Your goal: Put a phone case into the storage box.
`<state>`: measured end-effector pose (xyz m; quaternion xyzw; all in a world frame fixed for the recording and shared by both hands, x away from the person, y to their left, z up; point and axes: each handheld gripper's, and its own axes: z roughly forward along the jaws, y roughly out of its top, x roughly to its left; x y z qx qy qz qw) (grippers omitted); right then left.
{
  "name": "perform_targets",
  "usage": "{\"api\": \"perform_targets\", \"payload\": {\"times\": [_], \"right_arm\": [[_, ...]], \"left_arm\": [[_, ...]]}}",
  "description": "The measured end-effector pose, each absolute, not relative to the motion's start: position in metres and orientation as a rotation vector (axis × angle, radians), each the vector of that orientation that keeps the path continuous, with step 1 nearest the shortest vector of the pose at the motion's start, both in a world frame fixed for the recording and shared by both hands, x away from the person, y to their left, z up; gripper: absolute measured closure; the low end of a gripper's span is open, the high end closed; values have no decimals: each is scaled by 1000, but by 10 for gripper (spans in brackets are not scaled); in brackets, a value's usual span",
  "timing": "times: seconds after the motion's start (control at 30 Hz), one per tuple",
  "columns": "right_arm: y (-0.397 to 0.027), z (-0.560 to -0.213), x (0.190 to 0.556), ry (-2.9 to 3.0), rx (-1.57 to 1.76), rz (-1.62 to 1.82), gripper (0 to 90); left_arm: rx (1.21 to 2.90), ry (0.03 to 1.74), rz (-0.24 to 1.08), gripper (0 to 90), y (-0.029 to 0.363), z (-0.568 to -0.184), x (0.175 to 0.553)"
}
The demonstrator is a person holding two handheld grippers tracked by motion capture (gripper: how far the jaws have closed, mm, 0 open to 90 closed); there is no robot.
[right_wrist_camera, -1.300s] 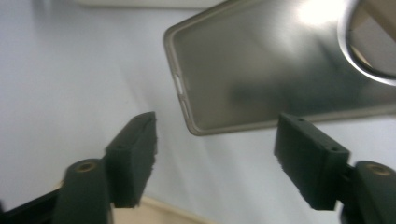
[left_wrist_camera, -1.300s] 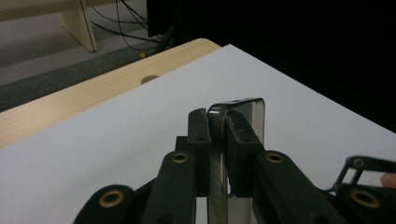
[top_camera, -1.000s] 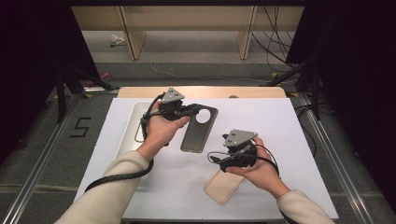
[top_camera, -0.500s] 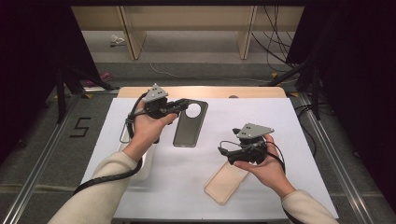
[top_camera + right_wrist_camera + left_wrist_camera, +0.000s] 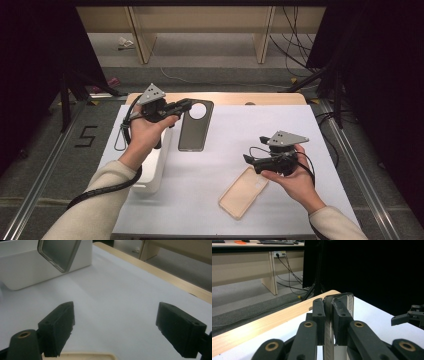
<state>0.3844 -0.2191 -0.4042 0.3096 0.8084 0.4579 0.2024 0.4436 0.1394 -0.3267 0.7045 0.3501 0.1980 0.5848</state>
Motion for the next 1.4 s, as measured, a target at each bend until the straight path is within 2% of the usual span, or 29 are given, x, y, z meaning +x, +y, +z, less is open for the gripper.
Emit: {"api": "perform_targets", "payload": {"times": [0.53,1.4], "right_arm": [[-236,-406,382,2223,915,1274,162],[-250,-408,378,2194,961,1264,161]], "left_arm": [[1631,814,490,814,155,-316,446],[1614,825,579,814,207,-298,459]]}}
